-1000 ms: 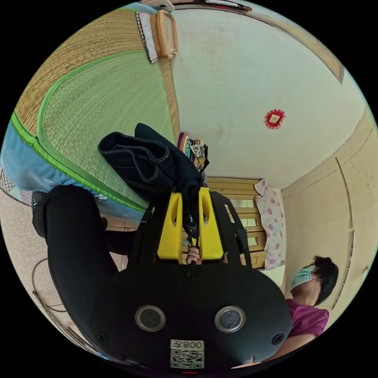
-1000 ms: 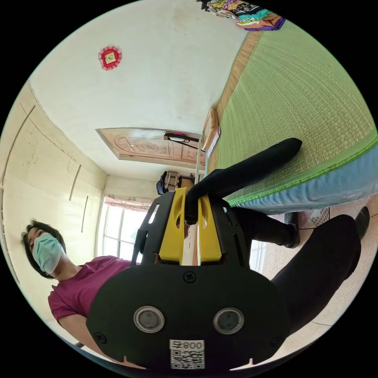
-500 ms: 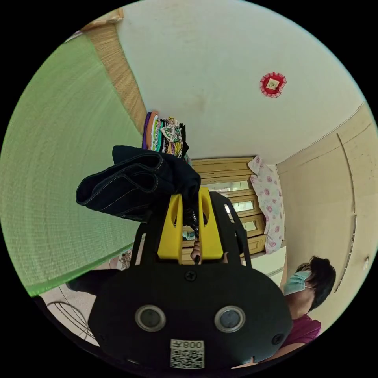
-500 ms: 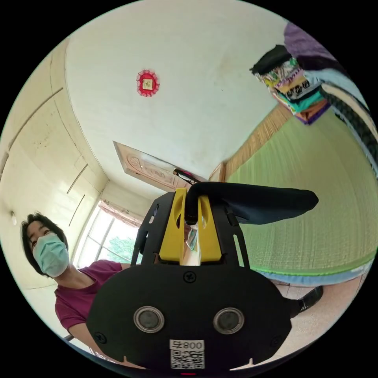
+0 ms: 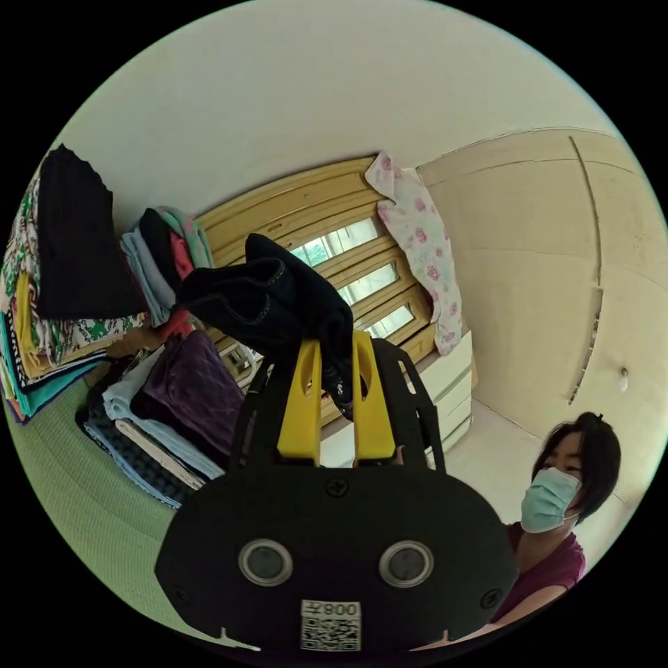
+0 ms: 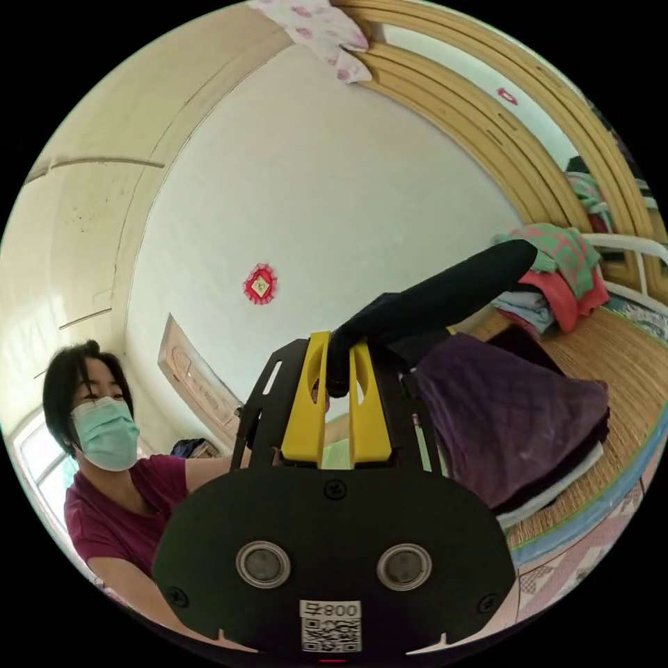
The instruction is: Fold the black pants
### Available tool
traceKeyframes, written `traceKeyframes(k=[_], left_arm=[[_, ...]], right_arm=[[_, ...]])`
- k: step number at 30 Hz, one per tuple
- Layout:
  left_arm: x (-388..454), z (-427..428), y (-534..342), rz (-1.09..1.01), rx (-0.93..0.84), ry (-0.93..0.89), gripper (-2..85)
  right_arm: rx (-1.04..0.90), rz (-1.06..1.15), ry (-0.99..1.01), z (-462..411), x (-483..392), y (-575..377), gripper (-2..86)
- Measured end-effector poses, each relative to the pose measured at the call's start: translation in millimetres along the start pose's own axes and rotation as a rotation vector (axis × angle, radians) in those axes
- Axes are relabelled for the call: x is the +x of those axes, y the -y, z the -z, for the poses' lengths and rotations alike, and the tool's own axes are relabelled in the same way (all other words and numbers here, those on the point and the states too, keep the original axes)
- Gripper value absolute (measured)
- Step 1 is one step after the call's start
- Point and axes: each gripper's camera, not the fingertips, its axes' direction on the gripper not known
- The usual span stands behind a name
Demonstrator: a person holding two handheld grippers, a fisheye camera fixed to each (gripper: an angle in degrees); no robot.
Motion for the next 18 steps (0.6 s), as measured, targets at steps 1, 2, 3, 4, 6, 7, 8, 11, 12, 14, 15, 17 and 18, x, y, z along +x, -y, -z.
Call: traceKeyframes(k=[1,2,3,4,6,7,8,11,12,14,15,17,18], left_arm=[[-33,-30,3,0.066,-0.059,0.07,7.8],[-50,-44,3,0.103,-0.095,0.104,7.8],[-80,-67,1,0.172,-0.162,0.187,7.9],[-101,-81,-1,0.189,-0.167,0.216,7.8],[-122,-97,2,0.198,-0.153,0.121,7.8],[-128,-110,9,0.185,-0.172,0.116,7.8],[-129,-116,12,0.173,-0.186,0.131,7.9],[-129,-141,26,0.142,-0.221,0.172,8.6],[-127,-146,28,0.129,-0.21,0.18,8.8],[-120,-148,27,0.107,-0.181,0.232,8.7],[-112,-146,25,0.075,-0.135,0.271,8.1],[-96,-145,24,0.023,-0.061,0.321,6.6],[-87,-150,26,0.0,-0.022,0.347,5.5]], right_arm=[[-0.013,-0.102,-0.042,7,37,-18,2.3],[-0.044,-0.219,-0.084,10,75,-39,2.4],[-0.073,-0.28,-0.099,10,92,-49,2.4],[-0.082,-0.351,-0.051,13,118,-68,2.7],[-0.017,-0.38,0.084,23,135,-86,3.2],[-0.008,-0.372,0.107,27,137,-88,3.7],[-0.008,-0.368,0.105,29,135,-87,4.3],[0.011,-0.374,0.118,43,130,-83,5.6],[0.014,-0.377,0.118,46,129,-83,5.8],[0.031,-0.393,0.112,69,122,-85,5.8],[0.038,-0.397,0.104,76,119,-86,5.6],[0.056,-0.385,0.046,108,103,-85,3.4],[0.07,-0.377,0.022,116,97,-83,2.8]])
